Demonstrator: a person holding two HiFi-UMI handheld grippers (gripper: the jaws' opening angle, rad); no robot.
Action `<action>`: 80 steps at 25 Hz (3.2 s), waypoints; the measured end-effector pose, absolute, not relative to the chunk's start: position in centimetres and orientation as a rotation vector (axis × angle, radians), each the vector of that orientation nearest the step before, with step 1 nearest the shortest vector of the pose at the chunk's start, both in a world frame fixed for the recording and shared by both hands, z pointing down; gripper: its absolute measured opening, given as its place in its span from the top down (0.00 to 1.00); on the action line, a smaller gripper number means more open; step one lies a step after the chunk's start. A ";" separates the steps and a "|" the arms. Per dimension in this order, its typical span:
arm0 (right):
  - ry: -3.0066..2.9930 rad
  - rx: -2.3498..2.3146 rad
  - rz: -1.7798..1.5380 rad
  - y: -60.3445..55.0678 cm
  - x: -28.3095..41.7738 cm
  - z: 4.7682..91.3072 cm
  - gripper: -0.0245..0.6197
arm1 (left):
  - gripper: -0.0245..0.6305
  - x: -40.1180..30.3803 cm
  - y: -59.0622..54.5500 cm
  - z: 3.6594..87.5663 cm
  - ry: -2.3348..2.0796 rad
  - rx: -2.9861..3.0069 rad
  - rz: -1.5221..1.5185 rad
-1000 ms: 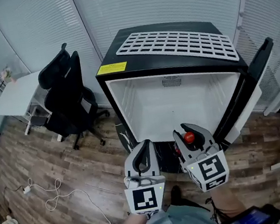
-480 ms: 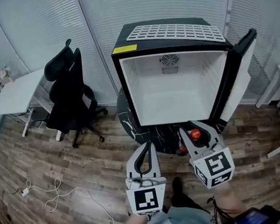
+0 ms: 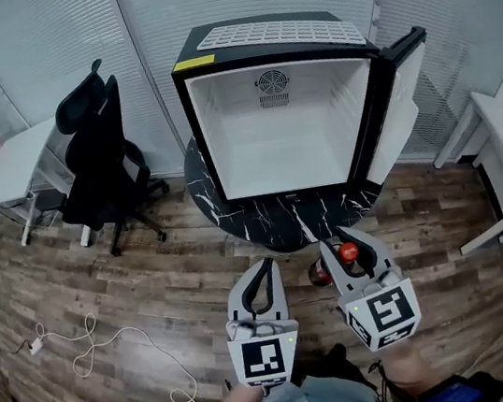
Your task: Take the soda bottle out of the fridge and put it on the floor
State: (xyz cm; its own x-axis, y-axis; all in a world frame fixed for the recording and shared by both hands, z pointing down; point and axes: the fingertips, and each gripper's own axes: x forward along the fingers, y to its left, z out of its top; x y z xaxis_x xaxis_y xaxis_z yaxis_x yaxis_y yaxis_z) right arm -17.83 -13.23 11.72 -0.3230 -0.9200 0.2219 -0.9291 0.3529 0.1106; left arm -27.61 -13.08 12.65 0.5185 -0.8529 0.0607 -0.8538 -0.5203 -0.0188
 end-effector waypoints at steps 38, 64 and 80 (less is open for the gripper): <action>-1.643 2.410 0.195 11.5 18.1 16.9 0.78 | 0.94 11.4 4.2 16.1 -0.503 3.103 0.138; -1.587 2.442 0.404 10.6 21.4 35.4 0.79 | 0.94 17.4 3.9 33.9 -0.279 3.033 0.370; -1.548 2.470 0.483 11.5 21.0 49.2 0.79 | 0.94 18.2 4.1 46.4 -0.226 3.057 0.409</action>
State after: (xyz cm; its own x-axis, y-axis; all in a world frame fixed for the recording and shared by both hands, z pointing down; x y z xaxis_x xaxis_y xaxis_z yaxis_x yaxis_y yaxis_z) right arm 20.96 11.50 49.19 0.4028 -0.8381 0.3679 -0.8987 -0.4383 -0.0147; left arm 18.20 4.06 46.41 0.9544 -0.1379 0.2649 -0.1509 -0.9881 0.0294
